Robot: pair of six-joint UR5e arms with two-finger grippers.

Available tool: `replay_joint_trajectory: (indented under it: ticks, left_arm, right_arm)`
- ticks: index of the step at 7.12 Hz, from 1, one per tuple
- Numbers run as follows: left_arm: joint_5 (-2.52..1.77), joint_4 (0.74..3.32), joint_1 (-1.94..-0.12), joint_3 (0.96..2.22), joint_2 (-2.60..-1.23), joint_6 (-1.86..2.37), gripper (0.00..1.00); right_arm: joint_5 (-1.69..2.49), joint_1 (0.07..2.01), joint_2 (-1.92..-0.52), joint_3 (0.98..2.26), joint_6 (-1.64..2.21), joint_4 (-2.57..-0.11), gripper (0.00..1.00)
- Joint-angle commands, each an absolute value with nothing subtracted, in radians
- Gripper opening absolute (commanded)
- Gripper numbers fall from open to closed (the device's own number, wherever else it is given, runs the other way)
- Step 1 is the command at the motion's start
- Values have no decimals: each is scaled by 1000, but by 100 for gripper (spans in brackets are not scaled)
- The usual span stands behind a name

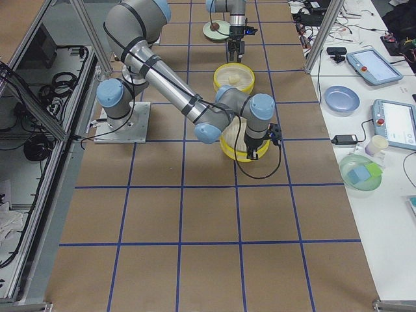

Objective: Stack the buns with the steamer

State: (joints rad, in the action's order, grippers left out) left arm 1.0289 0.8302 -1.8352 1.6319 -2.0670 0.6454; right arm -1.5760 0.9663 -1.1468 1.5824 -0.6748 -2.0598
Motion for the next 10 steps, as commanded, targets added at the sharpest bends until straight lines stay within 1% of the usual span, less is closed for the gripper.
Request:
replay_joint_trajectory:
  ticks: [1,2,4,6,8,10]
  left_arm:
    - [1069,860,-1815,1583,-2031,579,100]
    - [1169,920,-1771,1568,-2014,445,100]
    - [1338,1092,-1647,1548,-1941,190,100]
    - [1386,1208,-1522,1549,-1896,163,100]
    - [1407,1261,-1398,1578,-1904,106,100]
    - [1553,1266,-1370,1618,-1925,9,100]
  right_arm:
    - [-1577,1046,-1172,1583,-617,-2060,3]
    - [-1577,1090,-1198,1594,-570,-2059,3]
    - [-1572,1176,-1232,1676,-533,-2080,3]
    - [-1571,1291,-1256,1689,-423,-2094,3]
    - [-1586,1440,-1258,1689,-197,-2105,3]
    - [-1595,1562,-1266,1690,-16,-2099,3]
